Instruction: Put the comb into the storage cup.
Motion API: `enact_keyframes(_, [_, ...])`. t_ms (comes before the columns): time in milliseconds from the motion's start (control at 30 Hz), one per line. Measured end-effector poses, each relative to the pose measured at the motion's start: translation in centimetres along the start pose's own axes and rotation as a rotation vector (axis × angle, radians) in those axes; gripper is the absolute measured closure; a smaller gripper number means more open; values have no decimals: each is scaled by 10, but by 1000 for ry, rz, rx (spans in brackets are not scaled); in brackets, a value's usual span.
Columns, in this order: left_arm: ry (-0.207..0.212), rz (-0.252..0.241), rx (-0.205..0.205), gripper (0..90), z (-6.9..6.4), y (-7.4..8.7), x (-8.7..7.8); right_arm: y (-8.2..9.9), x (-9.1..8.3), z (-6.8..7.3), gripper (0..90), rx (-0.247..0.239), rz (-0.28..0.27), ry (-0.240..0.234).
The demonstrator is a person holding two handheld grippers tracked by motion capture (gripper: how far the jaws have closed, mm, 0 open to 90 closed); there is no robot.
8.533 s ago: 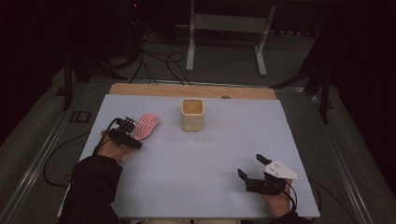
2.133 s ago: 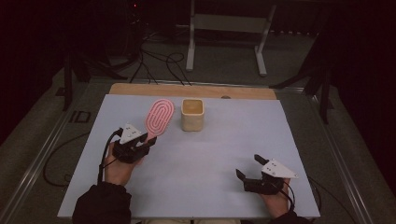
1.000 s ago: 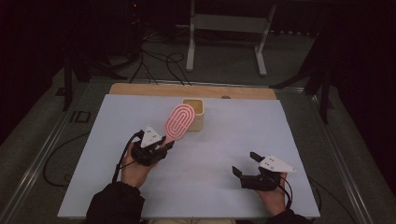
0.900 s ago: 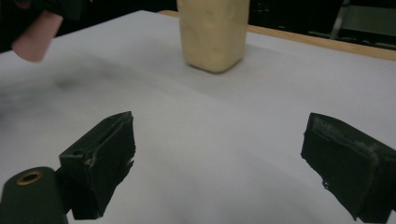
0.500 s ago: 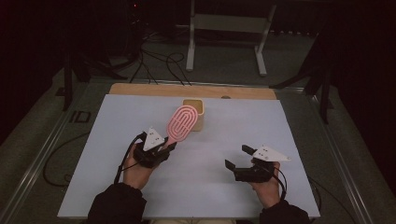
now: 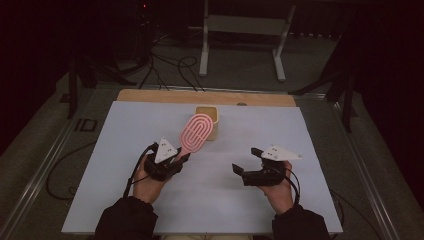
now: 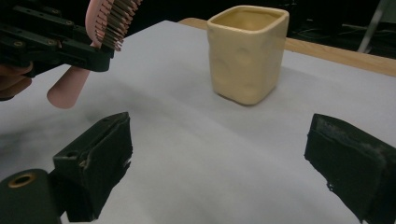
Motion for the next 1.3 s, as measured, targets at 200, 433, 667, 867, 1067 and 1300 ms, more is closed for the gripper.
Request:
enact_keyframes(200, [-3,-3,5,699,-2,0,-1,-10,6,2,73,2,9,-12])
enact_keyframes(433, [-1,-12,11,699,-5,-1,-1,-22,6,2,74,-6,15,-51])
enact_keyframes(667, [1,-19,17,699,-9,-2,-1,-34,5,3,74,-27,25,-75])
enact_keyframes(867, [-3,-24,16,699,-9,-2,0,-39,7,3,73,-17,28,-97])
enact_keyframes(1067, [-11,-25,28,699,-13,-2,2,-41,11,7,73,-15,26,-124])
enact_keyframes(1300, [-18,-13,49,699,-19,-2,5,-48,13,10,73,-10,11,-153])
Point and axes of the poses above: each handheld gripper's, and its own axes: x roughly forward along the jaws, y roughly out of its underside, z roughly to its left, the point moved 6 cm from there along x, roughly forward along the jaws, and after that the axes turned 6 degrees about -y, right-handed, at the moved point
